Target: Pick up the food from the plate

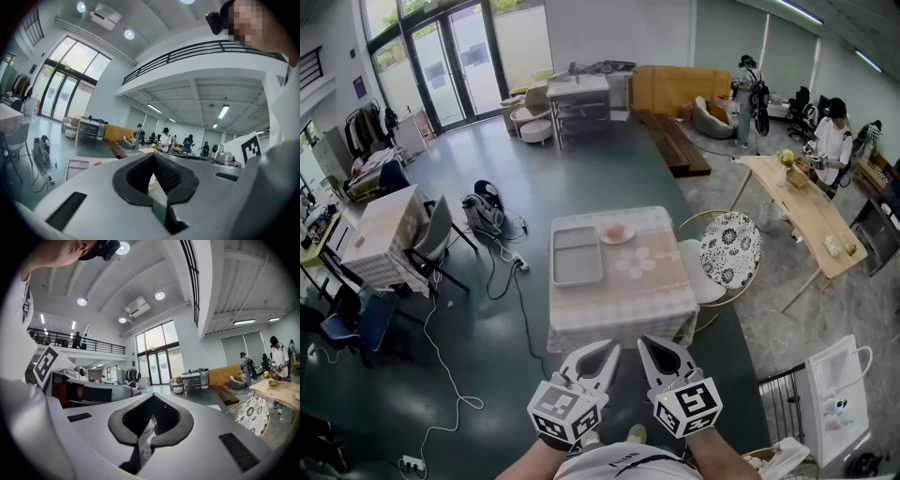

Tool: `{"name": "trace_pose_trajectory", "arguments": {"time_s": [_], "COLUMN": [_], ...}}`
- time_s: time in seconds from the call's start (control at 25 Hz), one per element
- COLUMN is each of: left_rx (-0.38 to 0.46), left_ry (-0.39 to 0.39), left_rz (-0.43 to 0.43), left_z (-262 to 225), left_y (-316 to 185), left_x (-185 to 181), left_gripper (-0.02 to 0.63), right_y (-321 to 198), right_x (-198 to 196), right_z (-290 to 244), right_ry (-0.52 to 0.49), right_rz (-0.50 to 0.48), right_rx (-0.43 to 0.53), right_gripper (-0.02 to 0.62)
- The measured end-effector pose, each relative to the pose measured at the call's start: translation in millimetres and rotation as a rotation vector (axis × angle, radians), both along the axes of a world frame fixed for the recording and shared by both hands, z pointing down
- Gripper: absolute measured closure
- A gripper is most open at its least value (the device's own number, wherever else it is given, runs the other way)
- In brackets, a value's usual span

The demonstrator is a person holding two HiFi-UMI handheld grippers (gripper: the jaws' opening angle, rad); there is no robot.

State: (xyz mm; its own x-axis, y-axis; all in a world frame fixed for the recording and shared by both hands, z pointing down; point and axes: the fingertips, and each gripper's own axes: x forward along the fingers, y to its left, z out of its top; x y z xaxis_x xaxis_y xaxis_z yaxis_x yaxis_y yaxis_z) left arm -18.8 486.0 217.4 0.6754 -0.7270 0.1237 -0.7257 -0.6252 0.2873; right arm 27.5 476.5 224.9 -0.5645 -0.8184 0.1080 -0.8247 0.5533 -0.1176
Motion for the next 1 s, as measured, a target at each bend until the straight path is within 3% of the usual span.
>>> {"name": "trace_pose_trajectory", "arguments": {"time_s": [0.52, 1.0], "left_rx": [0.028, 0.03], "left_ry": [0.014, -0.02], "left_rz": [-0.024, -0.062], "left_z": [-2, -2], "left_y": [-12, -40], "left_x": [20, 27], "left_gripper": [0.601, 0.601], "right_y": [-3, -27], "right_x": [33, 50], "right_z": [-10, -9], "right_ry": [-0.047, -0.089], "right_rz": [-0.014, -0.022], "right_rx": [0.037, 0.016], "right_gripper": [0.581, 0.581]}}
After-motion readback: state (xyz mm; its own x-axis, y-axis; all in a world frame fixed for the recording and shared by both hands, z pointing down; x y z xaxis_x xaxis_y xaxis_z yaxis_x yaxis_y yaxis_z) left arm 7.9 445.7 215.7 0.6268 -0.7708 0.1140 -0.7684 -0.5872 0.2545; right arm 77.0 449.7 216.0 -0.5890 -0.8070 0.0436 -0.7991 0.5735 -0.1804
